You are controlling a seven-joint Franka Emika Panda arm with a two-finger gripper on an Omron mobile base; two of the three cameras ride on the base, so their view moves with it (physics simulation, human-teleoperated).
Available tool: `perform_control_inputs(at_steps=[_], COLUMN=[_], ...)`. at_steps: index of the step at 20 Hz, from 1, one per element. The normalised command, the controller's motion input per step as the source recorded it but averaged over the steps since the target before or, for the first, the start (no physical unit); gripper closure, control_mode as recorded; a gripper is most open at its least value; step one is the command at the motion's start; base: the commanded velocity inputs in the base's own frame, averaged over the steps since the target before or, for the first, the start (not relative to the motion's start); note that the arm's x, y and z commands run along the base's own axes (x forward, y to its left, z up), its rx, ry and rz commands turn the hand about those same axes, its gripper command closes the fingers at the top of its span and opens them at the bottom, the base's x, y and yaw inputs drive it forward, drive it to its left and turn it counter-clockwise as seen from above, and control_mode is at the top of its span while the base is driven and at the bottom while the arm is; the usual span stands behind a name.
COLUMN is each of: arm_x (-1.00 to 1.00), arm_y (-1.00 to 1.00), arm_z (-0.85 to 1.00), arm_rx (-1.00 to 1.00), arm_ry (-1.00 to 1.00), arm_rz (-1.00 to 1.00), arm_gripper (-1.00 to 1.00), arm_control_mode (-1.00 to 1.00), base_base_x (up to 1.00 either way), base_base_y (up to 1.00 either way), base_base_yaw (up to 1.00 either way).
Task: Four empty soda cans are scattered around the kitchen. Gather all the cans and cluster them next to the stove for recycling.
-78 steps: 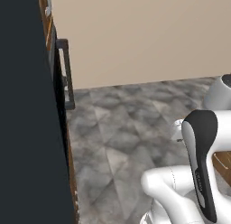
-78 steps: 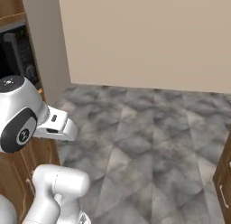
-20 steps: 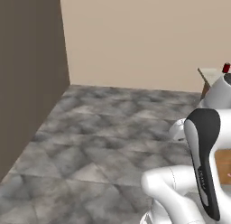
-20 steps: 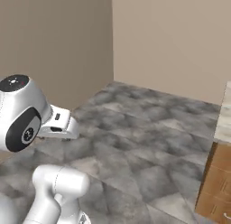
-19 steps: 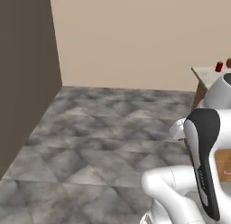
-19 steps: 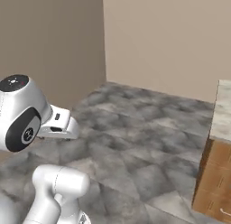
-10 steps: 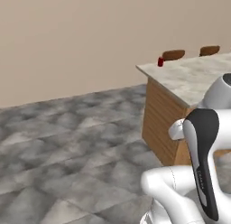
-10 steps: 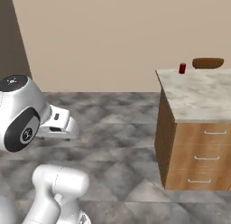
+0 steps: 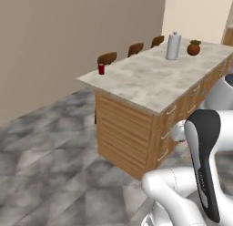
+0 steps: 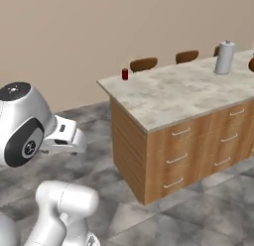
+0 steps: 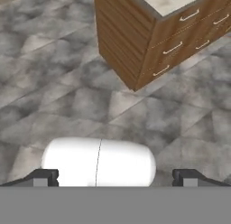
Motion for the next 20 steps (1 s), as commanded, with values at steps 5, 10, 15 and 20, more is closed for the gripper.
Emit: perform_control_inputs(at_steps=[5,10,15,20], arm_x=[0.0,0.0,0.0,0.0], arm_y=[0.0,0.0,0.0,0.0], arm_z=[0.0,0.0,0.0,0.0], arm_rx=[0.0,0.0,0.0,0.0], arm_ry=[0.0,0.0,0.0,0.0], arm_rz=[0.0,0.0,0.0,0.0], arm_gripper=[-1.0,-1.0,-1.0,-1.0], arm_control_mode=[1.0,1.0,1.0,1.0], base_base_x=[0.6,0.26,0.0,0.0], base_base_y=[0.74,0.97,1.0,1.0], base_base_yaw=[-0.74,-0.64,-0.5,-0.41])
